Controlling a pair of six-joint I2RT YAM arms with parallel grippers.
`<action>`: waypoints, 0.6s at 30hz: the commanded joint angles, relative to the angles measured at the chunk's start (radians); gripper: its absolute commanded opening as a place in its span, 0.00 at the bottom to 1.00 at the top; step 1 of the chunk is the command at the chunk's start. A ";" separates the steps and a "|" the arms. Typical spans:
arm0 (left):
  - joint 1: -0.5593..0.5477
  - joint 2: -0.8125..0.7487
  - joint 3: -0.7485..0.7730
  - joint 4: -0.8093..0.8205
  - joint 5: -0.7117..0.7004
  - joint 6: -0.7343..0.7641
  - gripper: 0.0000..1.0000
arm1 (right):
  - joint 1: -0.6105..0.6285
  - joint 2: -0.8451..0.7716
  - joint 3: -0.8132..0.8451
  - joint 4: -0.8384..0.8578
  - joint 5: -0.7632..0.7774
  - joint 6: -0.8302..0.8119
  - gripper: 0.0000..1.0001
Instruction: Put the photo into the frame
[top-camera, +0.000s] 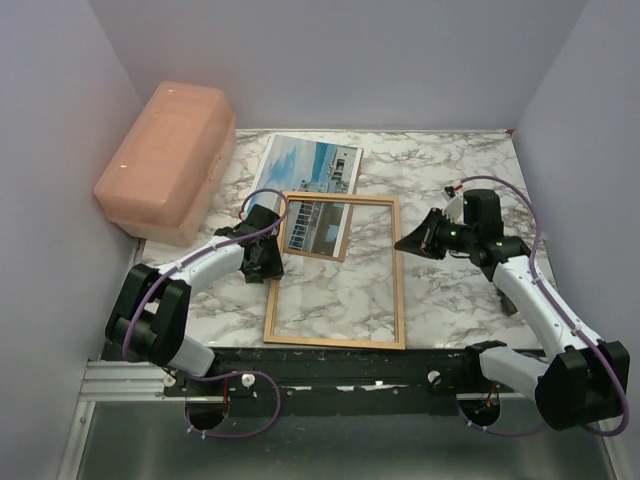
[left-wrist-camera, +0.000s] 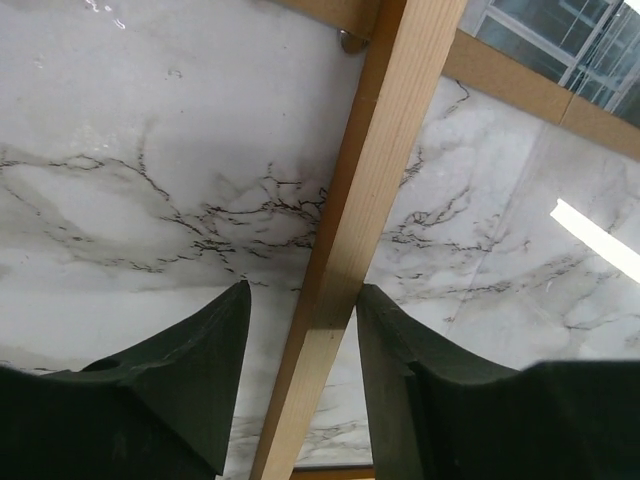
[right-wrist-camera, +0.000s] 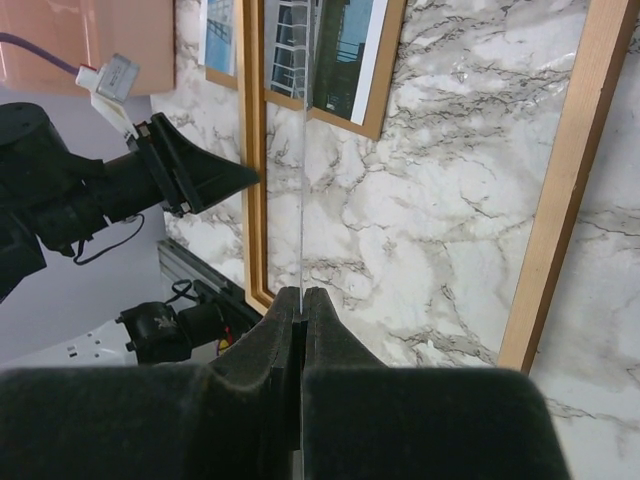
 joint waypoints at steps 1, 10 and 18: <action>-0.006 -0.003 -0.017 0.056 0.042 0.007 0.46 | 0.002 -0.017 0.037 -0.006 -0.047 0.013 0.01; -0.078 0.014 -0.014 0.083 0.088 -0.006 0.26 | 0.002 -0.018 0.084 -0.003 -0.097 0.018 0.01; -0.121 -0.003 -0.005 0.105 0.122 -0.026 0.30 | 0.002 -0.008 0.120 -0.003 -0.139 -0.001 0.01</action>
